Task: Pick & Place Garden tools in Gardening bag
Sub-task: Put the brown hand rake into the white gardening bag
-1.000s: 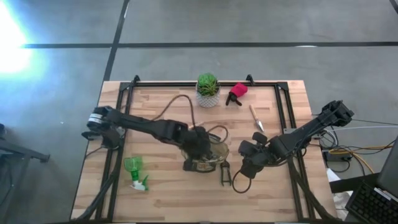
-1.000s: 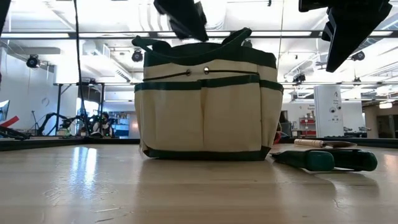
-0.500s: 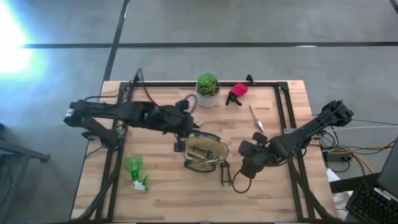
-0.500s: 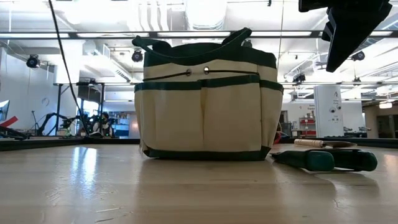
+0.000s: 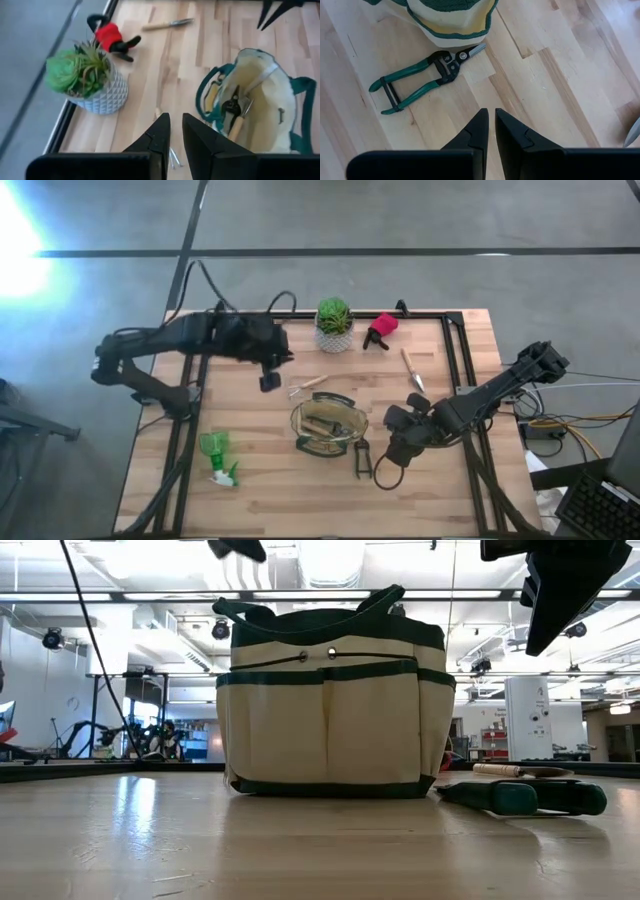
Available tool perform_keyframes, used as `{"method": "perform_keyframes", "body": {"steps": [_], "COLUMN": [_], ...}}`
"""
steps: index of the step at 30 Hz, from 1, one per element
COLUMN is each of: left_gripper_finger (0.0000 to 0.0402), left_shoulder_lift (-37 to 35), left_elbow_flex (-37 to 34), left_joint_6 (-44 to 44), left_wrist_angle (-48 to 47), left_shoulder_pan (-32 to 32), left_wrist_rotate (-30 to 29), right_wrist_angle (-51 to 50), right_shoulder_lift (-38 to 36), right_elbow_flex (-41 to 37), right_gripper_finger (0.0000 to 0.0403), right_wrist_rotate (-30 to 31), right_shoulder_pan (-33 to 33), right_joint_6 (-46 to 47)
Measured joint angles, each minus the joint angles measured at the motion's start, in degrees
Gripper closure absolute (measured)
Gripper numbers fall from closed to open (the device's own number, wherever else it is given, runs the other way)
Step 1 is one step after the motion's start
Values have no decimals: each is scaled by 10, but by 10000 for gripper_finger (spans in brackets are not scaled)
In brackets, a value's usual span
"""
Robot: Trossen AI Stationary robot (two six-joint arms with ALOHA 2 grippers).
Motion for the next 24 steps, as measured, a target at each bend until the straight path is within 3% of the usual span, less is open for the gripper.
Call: {"method": "perform_keyframes", "body": {"steps": [4, 10, 17, 24], "left_gripper_finger": [348, 321, 233, 207], "left_shoulder_lift": [26, 82, 171, 233], "left_elbow_flex": [0, 0, 0, 1], "left_joint_6": [34, 59, 59, 84], "left_wrist_angle": [0, 2, 16, 28], "left_shoulder_pan": [70, 140, 151, 149], "left_wrist_rotate": [67, 75, 82, 81], "right_wrist_angle": [0, -1, -2, -3], "right_shoulder_lift": [0, 0, 0, 0], "right_elbow_flex": [0, 0, 0, 0], "right_gripper_finger": [376, 376, 376, 376], "right_wrist_rotate": [-1, -6, -11, -11], "right_shoulder_pan": [0, 0, -4, -5], "right_joint_6": [1, 2, 46, 118]}}
